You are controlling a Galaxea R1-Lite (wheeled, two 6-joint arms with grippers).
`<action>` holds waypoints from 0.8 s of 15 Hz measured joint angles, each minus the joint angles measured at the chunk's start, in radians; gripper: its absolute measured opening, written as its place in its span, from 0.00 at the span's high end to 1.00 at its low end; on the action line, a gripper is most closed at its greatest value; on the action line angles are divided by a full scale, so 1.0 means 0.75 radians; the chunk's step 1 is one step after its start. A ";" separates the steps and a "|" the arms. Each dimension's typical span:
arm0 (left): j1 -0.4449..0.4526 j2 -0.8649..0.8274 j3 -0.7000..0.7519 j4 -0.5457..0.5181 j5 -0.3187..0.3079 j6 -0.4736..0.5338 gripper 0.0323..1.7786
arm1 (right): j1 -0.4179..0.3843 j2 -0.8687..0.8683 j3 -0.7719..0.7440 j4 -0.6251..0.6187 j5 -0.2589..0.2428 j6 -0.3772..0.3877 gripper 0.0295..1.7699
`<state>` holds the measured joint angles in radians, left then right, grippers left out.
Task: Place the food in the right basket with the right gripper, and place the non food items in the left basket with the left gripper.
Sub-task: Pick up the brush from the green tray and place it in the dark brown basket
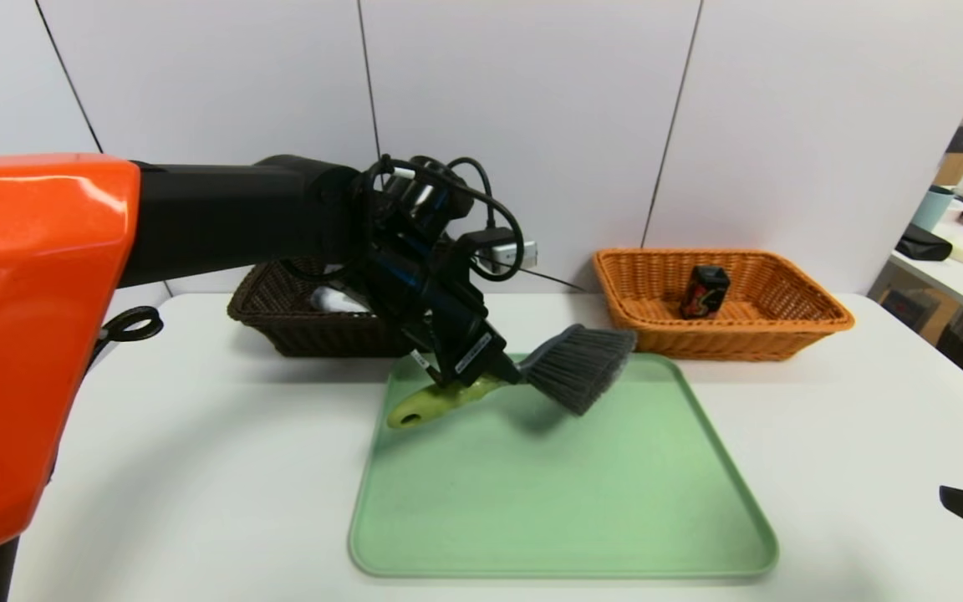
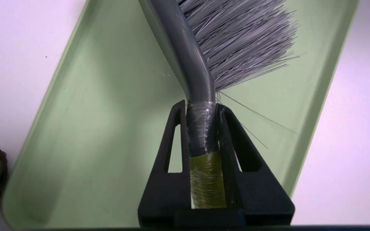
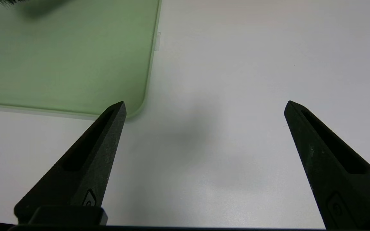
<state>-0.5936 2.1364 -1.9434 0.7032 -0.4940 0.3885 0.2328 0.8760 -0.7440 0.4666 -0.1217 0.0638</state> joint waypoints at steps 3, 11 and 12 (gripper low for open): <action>0.000 -0.040 -0.008 -0.004 0.001 -0.056 0.84 | 0.000 0.000 0.000 0.000 -0.001 0.001 0.04; 0.077 -0.146 -0.030 -0.021 0.007 -0.101 0.84 | 0.000 0.003 -0.002 -0.001 0.001 0.001 0.04; 0.101 -0.157 -0.033 -0.031 0.008 -0.115 0.84 | 0.000 0.004 -0.003 -0.001 0.001 0.001 0.04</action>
<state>-0.5181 2.0189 -1.9685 0.6796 -0.4881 0.3026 0.2328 0.8789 -0.7460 0.4660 -0.1206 0.0649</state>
